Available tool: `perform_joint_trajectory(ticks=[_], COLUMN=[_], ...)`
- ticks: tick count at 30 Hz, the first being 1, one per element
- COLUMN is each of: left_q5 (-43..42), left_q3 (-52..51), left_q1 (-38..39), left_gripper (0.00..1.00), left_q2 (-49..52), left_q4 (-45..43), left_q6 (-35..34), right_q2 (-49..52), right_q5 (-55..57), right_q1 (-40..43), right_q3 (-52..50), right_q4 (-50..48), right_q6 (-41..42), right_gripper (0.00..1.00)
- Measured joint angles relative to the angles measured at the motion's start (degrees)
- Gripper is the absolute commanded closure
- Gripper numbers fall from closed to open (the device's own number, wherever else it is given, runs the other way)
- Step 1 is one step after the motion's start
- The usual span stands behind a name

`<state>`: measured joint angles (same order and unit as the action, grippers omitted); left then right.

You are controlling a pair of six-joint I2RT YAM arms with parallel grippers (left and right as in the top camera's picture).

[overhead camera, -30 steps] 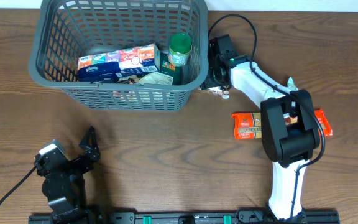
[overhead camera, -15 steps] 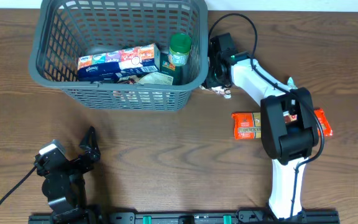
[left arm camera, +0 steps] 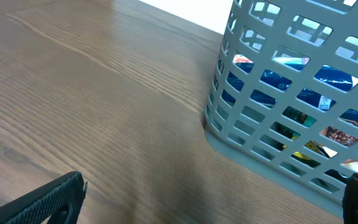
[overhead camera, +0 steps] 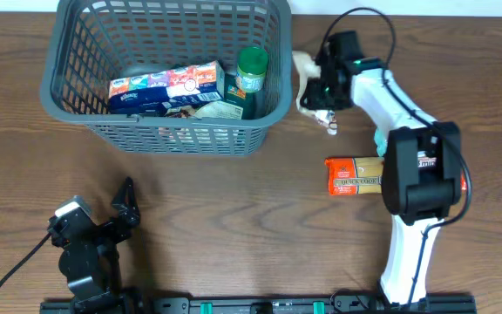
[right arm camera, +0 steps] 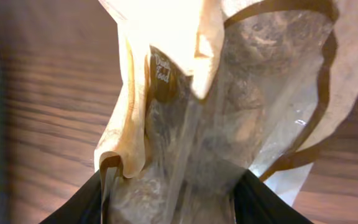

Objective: Pack container
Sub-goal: 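Lift the brown snack bag over the basket and open the right gripper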

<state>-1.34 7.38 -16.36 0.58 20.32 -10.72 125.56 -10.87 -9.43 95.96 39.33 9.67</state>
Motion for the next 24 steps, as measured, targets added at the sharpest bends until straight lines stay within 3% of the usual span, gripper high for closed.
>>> perform_joint_trajectory(ticks=[17,24], left_q5=[0.0,0.0], left_q3=[0.0,0.0], left_q1=[0.0,0.0], left_gripper=[0.01,0.01], left_q2=[0.0,0.0], left_q4=[0.0,0.0], left_q6=[0.0,0.0], right_q2=[-16.5,-23.7], right_q5=[-11.8,-15.0], right_q1=[3.6,3.5], right_q3=[0.7,0.7], right_q4=[-5.1,-11.9], right_q6=[0.6,0.6], right_gripper=[0.99,0.99])
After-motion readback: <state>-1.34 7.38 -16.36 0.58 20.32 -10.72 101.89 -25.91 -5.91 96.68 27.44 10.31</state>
